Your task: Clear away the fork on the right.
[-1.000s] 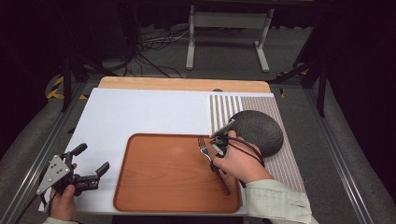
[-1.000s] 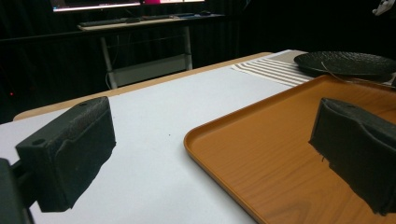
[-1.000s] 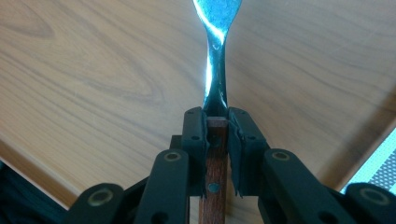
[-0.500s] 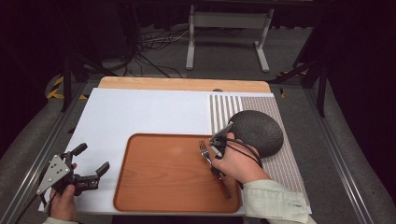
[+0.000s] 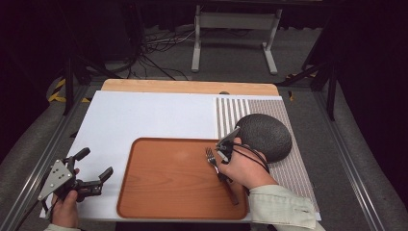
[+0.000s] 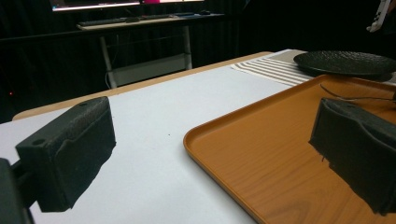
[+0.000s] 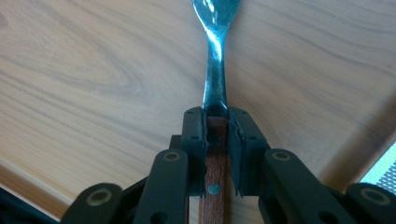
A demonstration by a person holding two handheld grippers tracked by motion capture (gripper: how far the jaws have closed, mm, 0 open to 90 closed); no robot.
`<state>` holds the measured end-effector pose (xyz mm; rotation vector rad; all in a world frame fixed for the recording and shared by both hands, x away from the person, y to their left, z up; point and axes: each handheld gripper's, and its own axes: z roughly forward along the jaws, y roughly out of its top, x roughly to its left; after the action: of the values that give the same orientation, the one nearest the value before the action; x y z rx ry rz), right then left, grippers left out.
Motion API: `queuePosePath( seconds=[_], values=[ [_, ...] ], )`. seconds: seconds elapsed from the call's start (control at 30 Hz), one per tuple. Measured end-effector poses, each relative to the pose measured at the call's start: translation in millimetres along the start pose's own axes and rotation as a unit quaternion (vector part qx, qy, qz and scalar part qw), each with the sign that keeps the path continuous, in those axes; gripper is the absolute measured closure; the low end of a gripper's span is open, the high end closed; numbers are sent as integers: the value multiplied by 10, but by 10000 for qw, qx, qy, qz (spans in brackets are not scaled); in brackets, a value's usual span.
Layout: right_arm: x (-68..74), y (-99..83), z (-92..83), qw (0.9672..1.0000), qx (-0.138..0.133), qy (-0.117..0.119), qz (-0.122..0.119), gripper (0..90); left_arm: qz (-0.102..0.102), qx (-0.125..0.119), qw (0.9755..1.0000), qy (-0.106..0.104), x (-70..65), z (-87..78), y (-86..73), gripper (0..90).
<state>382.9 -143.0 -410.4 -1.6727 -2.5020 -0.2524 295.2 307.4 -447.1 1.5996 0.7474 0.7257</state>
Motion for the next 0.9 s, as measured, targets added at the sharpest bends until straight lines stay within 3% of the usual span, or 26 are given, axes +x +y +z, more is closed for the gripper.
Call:
queuePosePath(
  seconds=[0.2,0.47,0.57,0.67,0.7,0.73,0.77,0.83,0.9],
  values=[
    [-8,1,4,10000,19,-11,-14,765,-13,-5,10000,0,0,-1,0,8],
    [-7,-1,-62,9997,-175,12,-157,702,-20,-18,10000,7,0,-2,0,8],
    [1,-4,-112,9987,-380,20,-347,641,-14,-9,10000,5,0,-3,2,8],
    [18,-4,-160,9939,-840,103,-712,503,-11,-9,10000,4,0,-3,2,8],
    [18,-4,-160,9939,-840,103,-712,503,-11,-8,10000,5,-1,-2,1,8],
    [32,1,-174,9890,-1127,150,-943,398,-4,-4,10000,3,-2,-1,1,9],
    [45,8,-183,9838,-1344,248,-1159,347,-7,4,10000,-7,-5,0,2,9],
    [60,20,-182,9717,-1717,320,-1590,289,5,5,10000,-8,-6,-1,4,9],
    [65,30,-169,9623,-1926,343,-1891,247,-1,0,10000,2,-2,-2,3,9]
  ],
)
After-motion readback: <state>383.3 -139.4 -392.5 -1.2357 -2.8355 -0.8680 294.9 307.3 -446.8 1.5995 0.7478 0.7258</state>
